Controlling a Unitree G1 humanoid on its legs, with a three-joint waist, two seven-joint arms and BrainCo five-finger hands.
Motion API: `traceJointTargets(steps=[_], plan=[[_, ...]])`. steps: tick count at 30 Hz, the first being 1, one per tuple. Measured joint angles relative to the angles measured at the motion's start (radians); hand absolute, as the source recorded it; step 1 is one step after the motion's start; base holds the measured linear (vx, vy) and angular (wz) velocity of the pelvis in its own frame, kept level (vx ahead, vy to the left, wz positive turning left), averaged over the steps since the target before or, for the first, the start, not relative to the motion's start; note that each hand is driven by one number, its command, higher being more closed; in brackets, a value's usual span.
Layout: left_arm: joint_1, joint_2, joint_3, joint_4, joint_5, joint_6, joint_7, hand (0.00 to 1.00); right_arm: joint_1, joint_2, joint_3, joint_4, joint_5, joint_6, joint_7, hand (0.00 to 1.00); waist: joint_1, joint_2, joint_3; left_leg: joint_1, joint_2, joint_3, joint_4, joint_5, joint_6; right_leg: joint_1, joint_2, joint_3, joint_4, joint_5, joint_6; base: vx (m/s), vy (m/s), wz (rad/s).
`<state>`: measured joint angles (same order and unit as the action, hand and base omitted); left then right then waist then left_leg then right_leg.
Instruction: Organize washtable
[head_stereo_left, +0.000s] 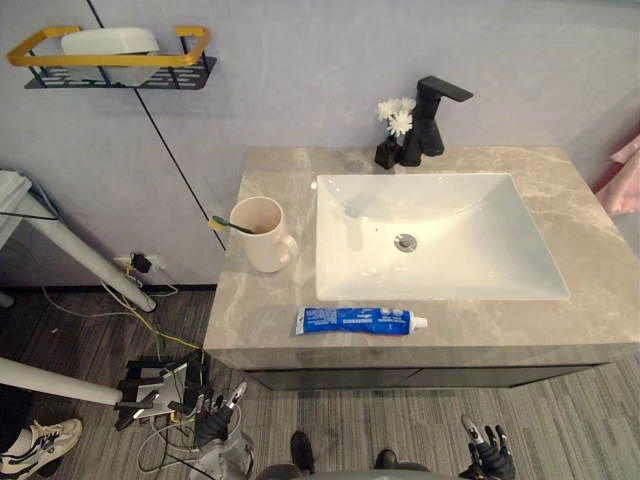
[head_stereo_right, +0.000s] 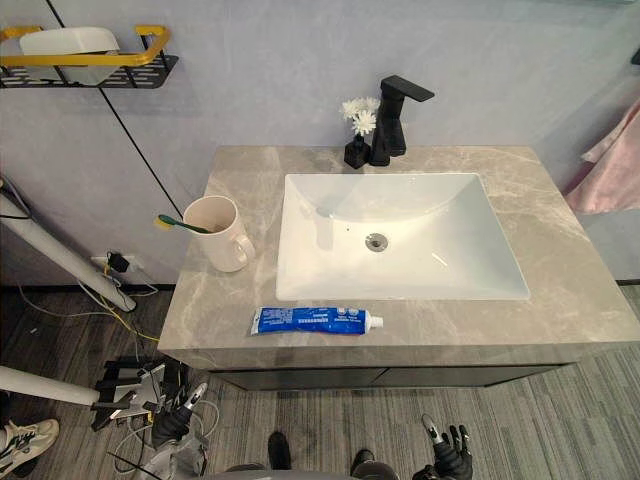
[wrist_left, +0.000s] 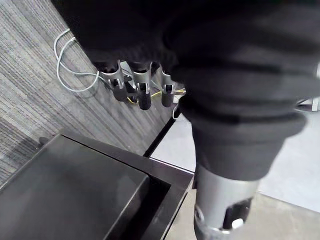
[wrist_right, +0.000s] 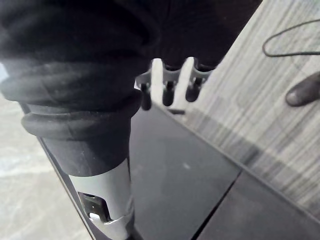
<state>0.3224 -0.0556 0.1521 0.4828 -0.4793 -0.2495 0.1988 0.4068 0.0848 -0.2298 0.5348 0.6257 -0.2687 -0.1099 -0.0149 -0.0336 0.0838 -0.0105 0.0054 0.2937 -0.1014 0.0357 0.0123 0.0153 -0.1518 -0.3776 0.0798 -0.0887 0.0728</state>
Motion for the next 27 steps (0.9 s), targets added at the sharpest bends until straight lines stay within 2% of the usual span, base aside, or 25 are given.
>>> traceJointTargets(steps=[8,12,13,23,27], plan=[[-0.019,0.003,-0.003,0.103,0.001,0.001,-0.025,0.0,-0.04,-0.009,0.002,0.027,-0.01,0.001,-0.018,0.0,0.001,-0.007,-0.005,0.079,-0.003,0.124,-0.001,-0.022,-0.014,0.03,0.007,0.11,-0.002,0.003,-0.003,0.06,0.038,-0.29],[-0.034,0.002,-0.031,0.138,0.001,0.001,-0.04,0.0,-0.06,-0.013,-0.001,0.09,-0.009,0.006,-0.021,0.0,-0.003,0.001,-0.005,0.087,0.006,0.135,-0.002,-0.022,-0.014,0.031,0.013,0.127,-0.014,0.002,-0.003,-0.02,-0.026,-0.15],[-0.035,0.002,-0.074,0.213,0.008,0.005,-0.066,0.0,-0.115,-0.022,-0.006,0.191,-0.01,0.011,-0.02,0.0,0.001,0.032,-0.02,0.095,0.009,0.128,-0.002,-0.025,-0.009,0.05,0.03,0.133,-0.046,0.007,0.005,-0.02,-0.008,-0.05],[-0.04,0.001,-0.07,0.213,-0.002,0.005,-0.063,0.0,-0.107,-0.022,-0.012,0.193,-0.009,0.011,-0.022,0.0,0.002,0.03,-0.021,0.095,0.012,0.122,-0.001,-0.025,-0.01,0.062,0.03,0.119,-0.056,0.007,0.006,0.0,0.0,0.03],[-0.054,0.003,-0.058,0.212,-0.024,0.004,-0.057,0.0,-0.102,-0.022,-0.096,0.208,-0.009,0.014,-0.036,0.0,0.005,0.024,-0.025,0.104,0.016,0.117,0.001,-0.026,-0.012,0.089,0.03,0.097,-0.086,0.014,0.005,0.01,-0.007,0.09]])
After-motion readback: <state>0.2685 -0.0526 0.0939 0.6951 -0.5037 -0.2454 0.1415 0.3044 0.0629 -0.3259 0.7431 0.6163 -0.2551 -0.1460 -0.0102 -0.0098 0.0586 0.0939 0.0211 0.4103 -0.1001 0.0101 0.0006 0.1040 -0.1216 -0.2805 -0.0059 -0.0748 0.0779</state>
